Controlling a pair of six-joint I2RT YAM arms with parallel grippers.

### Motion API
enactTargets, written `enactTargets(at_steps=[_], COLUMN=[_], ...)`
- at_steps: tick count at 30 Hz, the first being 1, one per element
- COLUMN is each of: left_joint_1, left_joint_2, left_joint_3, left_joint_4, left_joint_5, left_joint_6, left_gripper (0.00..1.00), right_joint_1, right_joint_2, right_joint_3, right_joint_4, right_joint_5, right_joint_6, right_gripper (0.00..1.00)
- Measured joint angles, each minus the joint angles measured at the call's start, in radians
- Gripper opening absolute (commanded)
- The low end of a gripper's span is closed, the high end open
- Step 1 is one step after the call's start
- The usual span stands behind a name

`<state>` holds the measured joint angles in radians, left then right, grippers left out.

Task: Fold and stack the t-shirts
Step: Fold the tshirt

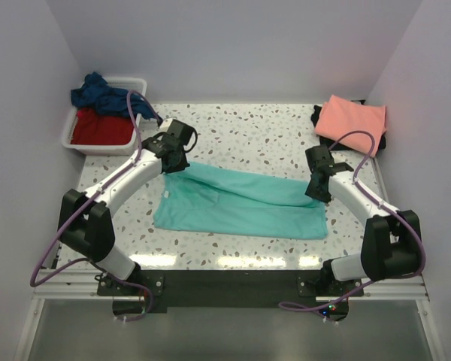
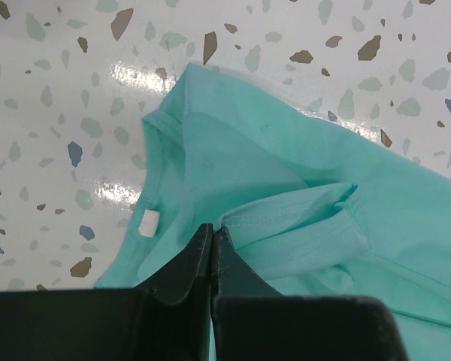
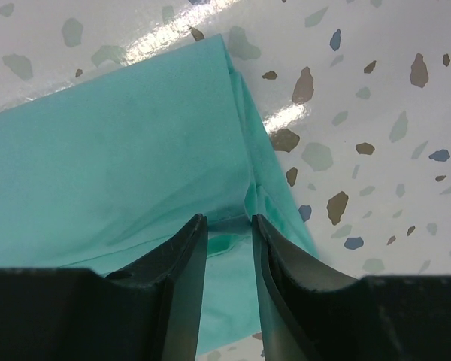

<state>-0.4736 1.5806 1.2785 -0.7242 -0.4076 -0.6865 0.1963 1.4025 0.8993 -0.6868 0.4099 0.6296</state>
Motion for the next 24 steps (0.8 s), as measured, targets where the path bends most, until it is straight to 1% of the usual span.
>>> enactTargets(at_steps=[8, 11, 12, 13, 24], left_joint_1=[0.000, 0.000, 0.000, 0.000, 0.000], left_joint_2=[0.007, 0.008, 0.008, 0.008, 0.008], left_joint_3=[0.000, 0.000, 0.000, 0.000, 0.000], left_joint_4=[0.000, 0.000, 0.000, 0.000, 0.000], left_joint_5=[0.000, 0.000, 0.000, 0.000, 0.000], left_joint_6=[0.002, 0.003, 0.003, 0.003, 0.018], left_gripper=[0.00, 0.00, 0.00, 0.00, 0.00], right_joint_1=[0.000, 0.000, 0.000, 0.000, 0.000], right_joint_2=[0.016, 0.018, 0.018, 0.018, 0.018], right_joint_3=[-0.004, -0.005, -0.005, -0.005, -0.001], right_joint_4=[0.002, 0.003, 0.003, 0.004, -0.002], right_joint_5=[-0.009, -0.010, -0.010, -0.011, -0.007], right_joint_6=[0.001, 0.002, 0.002, 0.003, 0.008], right_gripper=[0.28, 0.14, 0.04, 0.00, 0.00])
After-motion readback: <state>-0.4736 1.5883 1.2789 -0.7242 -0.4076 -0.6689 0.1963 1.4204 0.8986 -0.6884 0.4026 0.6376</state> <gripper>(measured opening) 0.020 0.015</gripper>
